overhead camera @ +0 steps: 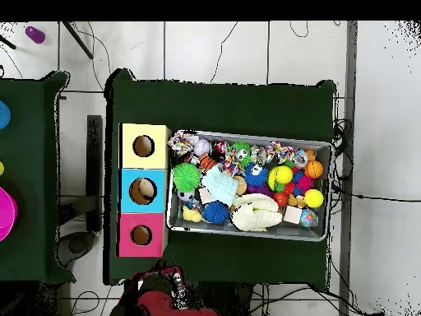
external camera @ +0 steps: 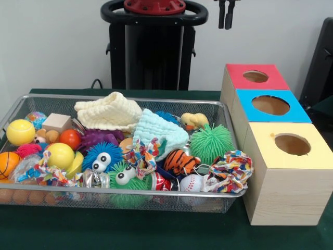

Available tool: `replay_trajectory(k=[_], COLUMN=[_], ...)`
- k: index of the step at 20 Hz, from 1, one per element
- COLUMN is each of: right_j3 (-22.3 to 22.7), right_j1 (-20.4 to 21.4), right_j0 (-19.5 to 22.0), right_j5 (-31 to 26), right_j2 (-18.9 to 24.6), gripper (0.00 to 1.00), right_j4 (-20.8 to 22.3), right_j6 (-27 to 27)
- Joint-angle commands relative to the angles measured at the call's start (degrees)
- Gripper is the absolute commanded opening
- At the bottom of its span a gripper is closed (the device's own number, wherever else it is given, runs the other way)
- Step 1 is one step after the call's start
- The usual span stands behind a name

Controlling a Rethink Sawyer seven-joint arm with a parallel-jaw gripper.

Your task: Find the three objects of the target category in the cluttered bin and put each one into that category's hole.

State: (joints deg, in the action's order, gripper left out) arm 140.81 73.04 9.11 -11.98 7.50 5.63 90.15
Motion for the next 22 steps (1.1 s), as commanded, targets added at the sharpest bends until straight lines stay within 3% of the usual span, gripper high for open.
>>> replay_trajectory(k=[1, 6, 10, 12, 16, 19, 22], right_j3=[1.96, 3.69, 3.44, 4.47, 4.7, 2.19, 1.04], right_j1=[-2.41, -3.72, -7.76, -9.79, -16.26, -21.71, -25.31], right_j0=[0.72, 1.53, 0.79, 2.39, 3.97, 3.4, 6.11], right_j5=[-0.08, 3.19, 7.54, 10.69, 16.57, 19.06, 21.74], right_j2=[0.06, 2.11, 0.37, 1.56, 1.1, -2.97, -3.08], gripper=[0.0, 0.0, 0.0, 0.0, 0.0, 0.0, 0.0], right_j4=[1.94, 0.24, 1.49, 1.81, 3.21, 6.4, 9.88], right_j6=[7.43, 8.99, 10.39, 10.59, 11.11, 8.65, 6.94])
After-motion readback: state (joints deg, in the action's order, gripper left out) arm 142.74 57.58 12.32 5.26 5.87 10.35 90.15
